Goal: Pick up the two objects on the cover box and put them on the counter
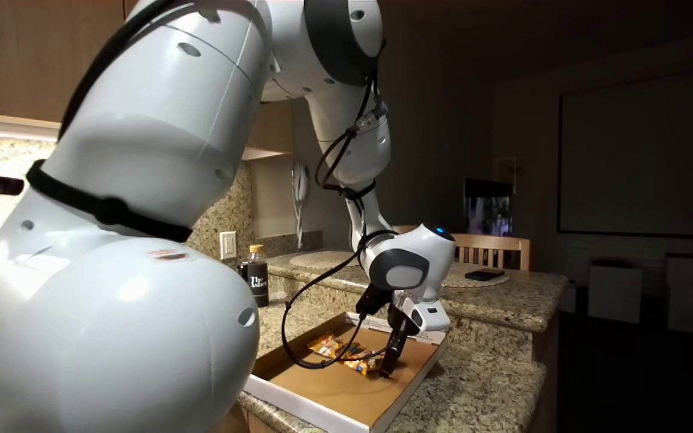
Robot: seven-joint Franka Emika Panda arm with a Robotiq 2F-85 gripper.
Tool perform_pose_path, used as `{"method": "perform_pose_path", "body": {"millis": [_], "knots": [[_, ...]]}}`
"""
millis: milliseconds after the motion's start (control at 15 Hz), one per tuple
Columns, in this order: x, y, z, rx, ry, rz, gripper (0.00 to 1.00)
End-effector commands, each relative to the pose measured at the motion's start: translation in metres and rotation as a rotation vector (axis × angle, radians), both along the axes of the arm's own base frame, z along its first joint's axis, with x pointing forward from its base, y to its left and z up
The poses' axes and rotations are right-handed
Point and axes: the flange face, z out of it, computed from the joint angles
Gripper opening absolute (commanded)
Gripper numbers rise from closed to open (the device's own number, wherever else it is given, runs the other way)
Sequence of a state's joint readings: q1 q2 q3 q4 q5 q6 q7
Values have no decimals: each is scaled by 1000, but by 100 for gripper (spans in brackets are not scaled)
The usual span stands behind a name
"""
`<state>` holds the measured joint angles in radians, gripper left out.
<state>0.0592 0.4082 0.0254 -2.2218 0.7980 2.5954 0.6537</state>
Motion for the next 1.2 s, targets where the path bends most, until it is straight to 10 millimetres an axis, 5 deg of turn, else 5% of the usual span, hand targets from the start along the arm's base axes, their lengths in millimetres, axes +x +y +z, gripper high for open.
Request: {"method": "perform_pose_path", "body": {"millis": [0, 467, 733, 1133], "knots": [[3, 2, -1, -33, 6, -9, 53], [5, 2, 3, -46, -2, -8, 8], [4, 4, 9, -46, -23, -8, 0], [1, 6, 34, -56, -126, -22, 5]]}}
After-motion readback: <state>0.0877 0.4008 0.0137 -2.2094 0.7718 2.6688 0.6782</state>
